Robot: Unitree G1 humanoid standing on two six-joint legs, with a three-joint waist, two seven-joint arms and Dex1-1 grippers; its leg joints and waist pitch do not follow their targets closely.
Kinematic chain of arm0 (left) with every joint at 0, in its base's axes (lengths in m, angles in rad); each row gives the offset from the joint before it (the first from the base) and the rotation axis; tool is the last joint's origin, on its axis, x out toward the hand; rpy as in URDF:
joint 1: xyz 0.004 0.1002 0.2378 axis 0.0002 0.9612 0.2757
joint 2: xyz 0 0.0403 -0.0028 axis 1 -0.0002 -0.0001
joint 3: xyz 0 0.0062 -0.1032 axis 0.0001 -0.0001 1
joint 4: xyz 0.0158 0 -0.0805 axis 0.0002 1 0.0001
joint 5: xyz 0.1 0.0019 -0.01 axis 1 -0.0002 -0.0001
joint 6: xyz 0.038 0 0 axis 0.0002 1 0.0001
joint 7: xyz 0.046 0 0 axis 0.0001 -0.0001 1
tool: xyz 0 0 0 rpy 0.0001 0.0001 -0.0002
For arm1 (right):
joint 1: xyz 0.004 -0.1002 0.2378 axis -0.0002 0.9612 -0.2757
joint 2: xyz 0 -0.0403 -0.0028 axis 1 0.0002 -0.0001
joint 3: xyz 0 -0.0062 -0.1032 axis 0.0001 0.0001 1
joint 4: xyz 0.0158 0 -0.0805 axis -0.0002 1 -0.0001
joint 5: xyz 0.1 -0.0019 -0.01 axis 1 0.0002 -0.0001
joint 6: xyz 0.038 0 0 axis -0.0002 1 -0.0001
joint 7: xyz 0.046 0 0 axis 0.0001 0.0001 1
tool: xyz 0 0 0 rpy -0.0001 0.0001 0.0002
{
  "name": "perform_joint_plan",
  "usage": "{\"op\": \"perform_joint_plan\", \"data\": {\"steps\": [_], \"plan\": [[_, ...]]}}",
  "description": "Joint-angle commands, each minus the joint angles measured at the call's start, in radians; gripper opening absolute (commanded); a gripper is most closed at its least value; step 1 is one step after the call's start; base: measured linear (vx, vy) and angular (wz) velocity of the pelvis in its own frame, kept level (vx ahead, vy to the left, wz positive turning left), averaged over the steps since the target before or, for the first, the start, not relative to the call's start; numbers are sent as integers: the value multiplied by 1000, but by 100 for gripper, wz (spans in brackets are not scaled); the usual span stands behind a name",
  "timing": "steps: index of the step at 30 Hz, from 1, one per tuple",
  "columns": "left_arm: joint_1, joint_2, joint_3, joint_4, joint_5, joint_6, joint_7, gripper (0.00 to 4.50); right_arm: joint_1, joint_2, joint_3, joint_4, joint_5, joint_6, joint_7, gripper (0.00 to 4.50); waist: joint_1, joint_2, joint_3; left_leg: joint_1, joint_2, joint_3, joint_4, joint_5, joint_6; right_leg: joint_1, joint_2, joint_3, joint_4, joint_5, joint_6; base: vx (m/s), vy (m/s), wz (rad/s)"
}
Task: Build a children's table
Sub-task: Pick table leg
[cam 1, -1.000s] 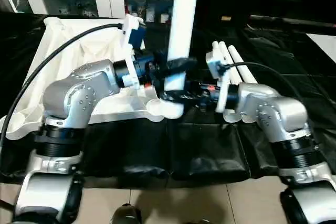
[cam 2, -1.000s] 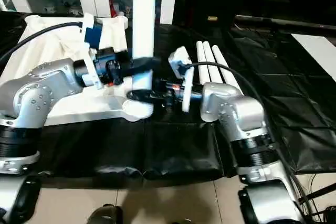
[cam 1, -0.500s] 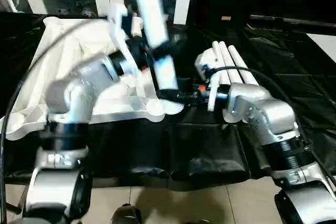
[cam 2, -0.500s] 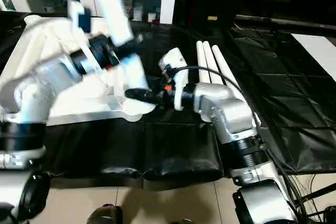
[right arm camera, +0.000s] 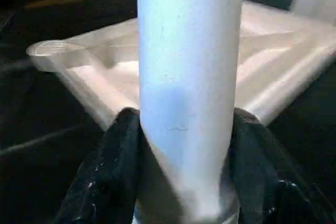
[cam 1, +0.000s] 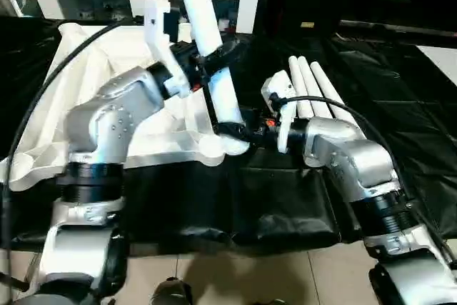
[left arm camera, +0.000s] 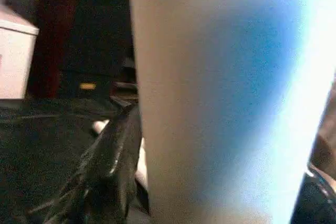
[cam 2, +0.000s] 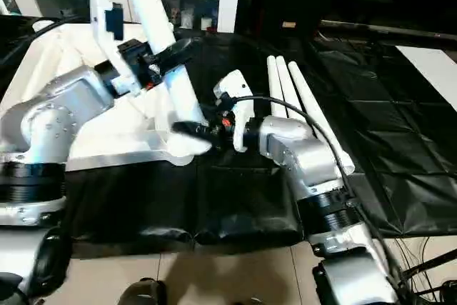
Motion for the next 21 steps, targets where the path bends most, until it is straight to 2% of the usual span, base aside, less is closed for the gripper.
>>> {"op": "perform_joint_plan", "data": {"steps": [1, 2, 3, 5, 6, 7, 9, 12, 19, 21], "plan": [[-17, -28, 26, 45, 50, -48, 106, 268, 1, 25, 36, 4, -88, -84, -112, 194, -5, 17, -108, 46, 37, -26, -73, -319, -100, 33, -83, 39, -86, -288, -151, 0, 0, 0], [-18, -38, 27, 58, 69, -70, 137, 251, 1, 39, 45, 9, -119, -104, -161, 194, -7, 18, -106, 46, 38, -25, -73, -315, -108, 26, -82, 41, -90, -286, -145, 0, 0, 0], [-18, -48, 28, 72, 88, -96, 169, 251, 1, 59, 52, 15, -149, -122, -218, 194, -9, 16, -108, 49, 35, -25, -73, -329, -107, 30, -83, 40, -90, -298, -141, 0, 0, 0], [-19, -55, 28, 82, 98, -112, 187, 237, 0, 73, 55, 19, -163, -129, -252, 194, -11, 18, -109, 48, 35, -27, -74, -330, -106, 29, -81, 40, -90, -291, -137, 0, 0, 0], [-19, -62, 28, 90, 109, -130, 208, 216, 2, 89, 64, 18, -182, -136, -289, 193, -11, 19, -110, 49, 36, -27, -74, -327, -103, 28, -80, 41, -89, -273, -136, 0, 0, 0], [-19, -70, 33, 94, 115, -142, 233, 216, 3, 100, 70, 18, -196, -138, -317, 193, -12, 21, -110, 50, 36, -26, -74, -330, -101, 27, -78, 41, -86, -256, -136, 0, 0, 0], [-22, -83, 45, 99, 128, -158, 273, 210, 1, 120, 67, 27, -223, -146, -375, 193, -11, 20, -111, 52, 37, -25, -73, -325, -100, 26, -77, 41, -84, -230, -145, 0, 0, 0], [-23, -102, 58, 99, 138, -176, 315, 197, -9, 141, 47, 49, -264, -168, -457, 192, -12, 20, -111, 46, 35, -25, -74, -313, -101, 30, -77, 41, -80, -201, -144, 0, 0, 0], [-25, -122, 58, 105, 130, -197, 317, 183, -24, 152, 34, 80, -282, -205, -502, 191, -14, 19, -110, 48, 33, -23, -73, -322, -92, 31, -77, 42, -84, -216, -129, 0, 0, 0], [-30, -120, 58, 107, 116, -205, 295, 180, -27, 154, 35, 83, -275, -236, -486, 191, -14, 19, -109, 47, 34, -24, -73, -324, -92, 32, -77, 42, -84, -217, -127, 0, 0, 0]]}}
